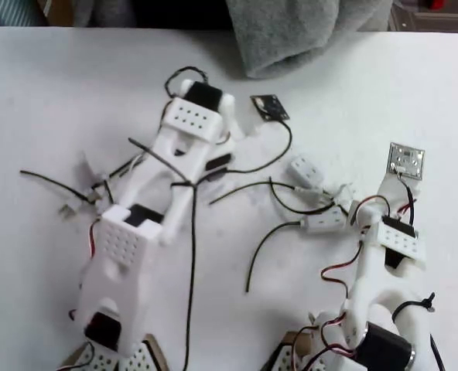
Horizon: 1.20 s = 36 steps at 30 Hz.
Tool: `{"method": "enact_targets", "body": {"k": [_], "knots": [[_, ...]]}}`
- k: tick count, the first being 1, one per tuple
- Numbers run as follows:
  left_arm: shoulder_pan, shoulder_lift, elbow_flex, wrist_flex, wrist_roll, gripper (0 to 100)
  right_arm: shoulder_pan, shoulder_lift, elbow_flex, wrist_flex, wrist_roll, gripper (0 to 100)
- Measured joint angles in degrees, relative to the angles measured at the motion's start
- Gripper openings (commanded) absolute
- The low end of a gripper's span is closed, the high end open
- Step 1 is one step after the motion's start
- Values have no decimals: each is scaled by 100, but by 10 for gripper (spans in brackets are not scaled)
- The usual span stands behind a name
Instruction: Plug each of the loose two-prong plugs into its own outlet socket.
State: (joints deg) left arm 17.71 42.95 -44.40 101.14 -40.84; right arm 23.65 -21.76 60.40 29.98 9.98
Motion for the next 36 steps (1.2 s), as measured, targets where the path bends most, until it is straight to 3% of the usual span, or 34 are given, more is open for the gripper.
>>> {"method": "enact_targets", "body": {"k": [36], "knots": [[62, 589, -651, 88, -26, 24, 0, 0, 0, 0, 0, 19]]}}
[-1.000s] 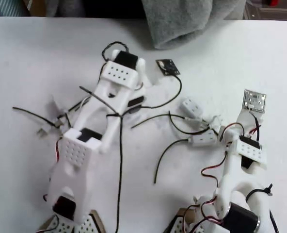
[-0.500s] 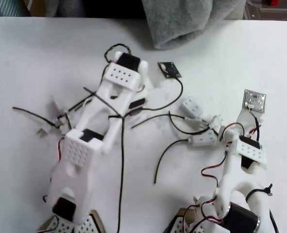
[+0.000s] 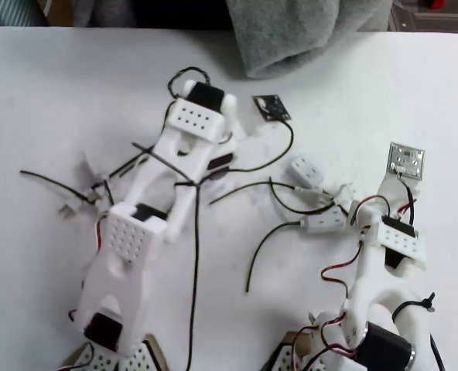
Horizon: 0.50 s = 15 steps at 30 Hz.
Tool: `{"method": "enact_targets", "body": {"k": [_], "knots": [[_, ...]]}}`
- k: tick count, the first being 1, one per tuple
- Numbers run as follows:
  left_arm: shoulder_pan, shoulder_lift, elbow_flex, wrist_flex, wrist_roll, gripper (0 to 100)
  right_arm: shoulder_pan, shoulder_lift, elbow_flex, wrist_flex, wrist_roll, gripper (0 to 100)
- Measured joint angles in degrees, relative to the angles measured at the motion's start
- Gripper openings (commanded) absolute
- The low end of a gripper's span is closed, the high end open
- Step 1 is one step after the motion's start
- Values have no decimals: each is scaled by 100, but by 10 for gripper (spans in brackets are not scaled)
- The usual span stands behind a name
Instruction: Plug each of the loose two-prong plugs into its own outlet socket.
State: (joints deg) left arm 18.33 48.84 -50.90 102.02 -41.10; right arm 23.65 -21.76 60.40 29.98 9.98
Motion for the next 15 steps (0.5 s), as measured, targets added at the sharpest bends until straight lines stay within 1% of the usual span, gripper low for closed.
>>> {"method": "enact_targets", "body": {"k": [4, 10, 15], "knots": [[-62, -9, 141, 35, -9, 24, 0, 0, 0, 0, 0, 19], [-105, -378, 1020, 0, -26, 24, 0, 0, 0, 0, 0, 19], [-97, -571, 1284, 0, -26, 24, 0, 0, 0, 0, 0, 19]]}}
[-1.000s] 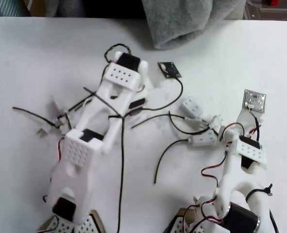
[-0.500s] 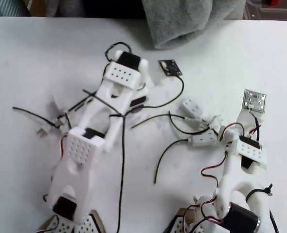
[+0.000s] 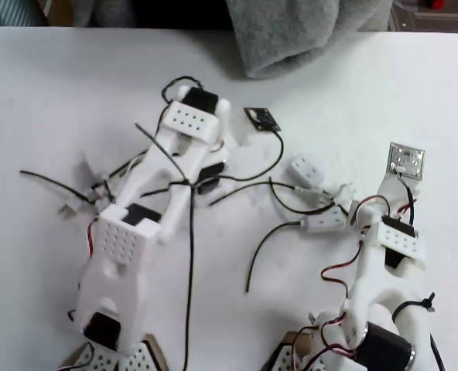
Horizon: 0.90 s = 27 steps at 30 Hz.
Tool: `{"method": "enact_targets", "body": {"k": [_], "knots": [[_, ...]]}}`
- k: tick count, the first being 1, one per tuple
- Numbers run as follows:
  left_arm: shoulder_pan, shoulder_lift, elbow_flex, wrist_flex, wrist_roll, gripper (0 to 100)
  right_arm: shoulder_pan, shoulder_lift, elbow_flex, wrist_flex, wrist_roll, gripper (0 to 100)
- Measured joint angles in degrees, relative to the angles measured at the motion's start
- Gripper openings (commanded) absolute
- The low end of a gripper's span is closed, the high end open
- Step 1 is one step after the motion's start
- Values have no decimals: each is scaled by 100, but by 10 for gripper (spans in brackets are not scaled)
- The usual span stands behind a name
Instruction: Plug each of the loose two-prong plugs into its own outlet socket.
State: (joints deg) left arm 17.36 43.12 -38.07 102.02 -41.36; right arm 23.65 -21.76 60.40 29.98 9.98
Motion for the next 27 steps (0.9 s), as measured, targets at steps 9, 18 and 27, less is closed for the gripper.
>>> {"method": "enact_targets", "body": {"k": [9, 18, 27], "knots": [[18, -396, 527, 0, 0, 24, 0, 0, 0, 0, 0, 19], [387, -2549, 1881, 0, 0, 24, 0, 0, 0, 0, 0, 19], [853, -5090, 3305, -185, 378, 24, 0, 0, 0, 0, 0, 19]]}}
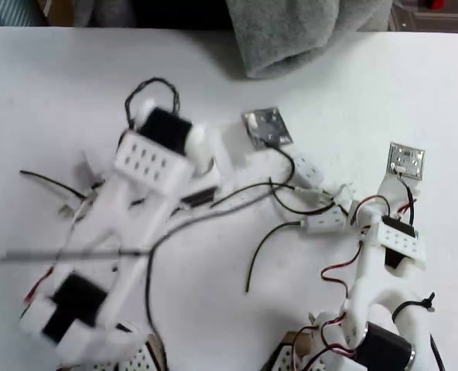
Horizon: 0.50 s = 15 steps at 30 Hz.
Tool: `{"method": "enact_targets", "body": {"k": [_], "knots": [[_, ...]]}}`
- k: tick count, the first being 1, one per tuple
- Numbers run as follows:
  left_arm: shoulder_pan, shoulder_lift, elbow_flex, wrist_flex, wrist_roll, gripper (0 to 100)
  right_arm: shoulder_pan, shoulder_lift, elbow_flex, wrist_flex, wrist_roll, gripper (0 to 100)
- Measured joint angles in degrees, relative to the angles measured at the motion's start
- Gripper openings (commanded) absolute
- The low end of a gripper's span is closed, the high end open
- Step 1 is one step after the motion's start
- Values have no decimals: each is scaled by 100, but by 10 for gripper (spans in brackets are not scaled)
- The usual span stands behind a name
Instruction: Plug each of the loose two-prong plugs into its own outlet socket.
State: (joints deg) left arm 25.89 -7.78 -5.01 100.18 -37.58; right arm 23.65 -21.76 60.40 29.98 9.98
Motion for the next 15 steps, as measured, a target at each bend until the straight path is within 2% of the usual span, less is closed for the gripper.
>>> {"method": "enact_targets", "body": {"k": [7, 15], "knots": [[870, -2646, 2110, -1662, 440, 24, 0, 0, 0, 0, 0, 19], [914, -5433, 4721, -3851, 905, 24, 0, 0, 0, 0, 0, 19]]}}
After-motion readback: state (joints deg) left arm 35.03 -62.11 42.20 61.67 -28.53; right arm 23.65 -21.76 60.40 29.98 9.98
